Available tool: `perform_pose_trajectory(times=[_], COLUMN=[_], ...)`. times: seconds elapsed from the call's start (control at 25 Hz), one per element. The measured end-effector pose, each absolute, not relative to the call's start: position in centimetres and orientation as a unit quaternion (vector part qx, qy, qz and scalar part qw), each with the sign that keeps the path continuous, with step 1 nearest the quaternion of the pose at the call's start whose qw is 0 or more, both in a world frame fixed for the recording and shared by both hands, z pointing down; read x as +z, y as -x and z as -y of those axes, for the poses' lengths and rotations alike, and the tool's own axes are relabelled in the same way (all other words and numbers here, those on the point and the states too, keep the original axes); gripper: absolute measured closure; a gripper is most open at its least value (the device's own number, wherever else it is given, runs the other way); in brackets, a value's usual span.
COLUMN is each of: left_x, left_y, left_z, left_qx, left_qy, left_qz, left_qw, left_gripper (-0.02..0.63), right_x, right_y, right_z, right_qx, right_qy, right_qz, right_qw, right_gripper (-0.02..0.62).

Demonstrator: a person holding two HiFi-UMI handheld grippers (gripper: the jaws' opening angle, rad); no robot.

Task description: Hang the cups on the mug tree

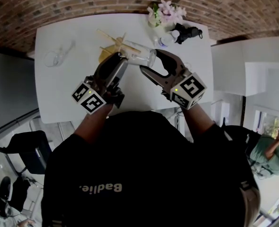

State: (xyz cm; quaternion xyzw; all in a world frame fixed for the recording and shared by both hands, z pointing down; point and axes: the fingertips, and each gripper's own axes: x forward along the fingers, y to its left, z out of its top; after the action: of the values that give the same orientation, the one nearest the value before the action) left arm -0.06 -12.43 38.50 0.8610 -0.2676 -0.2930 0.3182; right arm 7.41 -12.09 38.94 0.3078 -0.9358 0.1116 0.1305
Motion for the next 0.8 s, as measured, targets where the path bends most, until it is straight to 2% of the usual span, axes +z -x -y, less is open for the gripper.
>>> perform_pose_trajectory(times=[0.8], left_x=[39.35], left_y=[1.05], left_z=[12.31], left_qx=[-0.279], left_qy=[-0.856], left_qz=[0.295], left_qw=[0.321], left_gripper=[0.468], right_x=[39.00], right_y=[-7.51], right_z=[12.05], right_qx=[0.106], right_qy=[-0.316], right_qz=[0.933], right_qw=[0.134], right_gripper=[0.290])
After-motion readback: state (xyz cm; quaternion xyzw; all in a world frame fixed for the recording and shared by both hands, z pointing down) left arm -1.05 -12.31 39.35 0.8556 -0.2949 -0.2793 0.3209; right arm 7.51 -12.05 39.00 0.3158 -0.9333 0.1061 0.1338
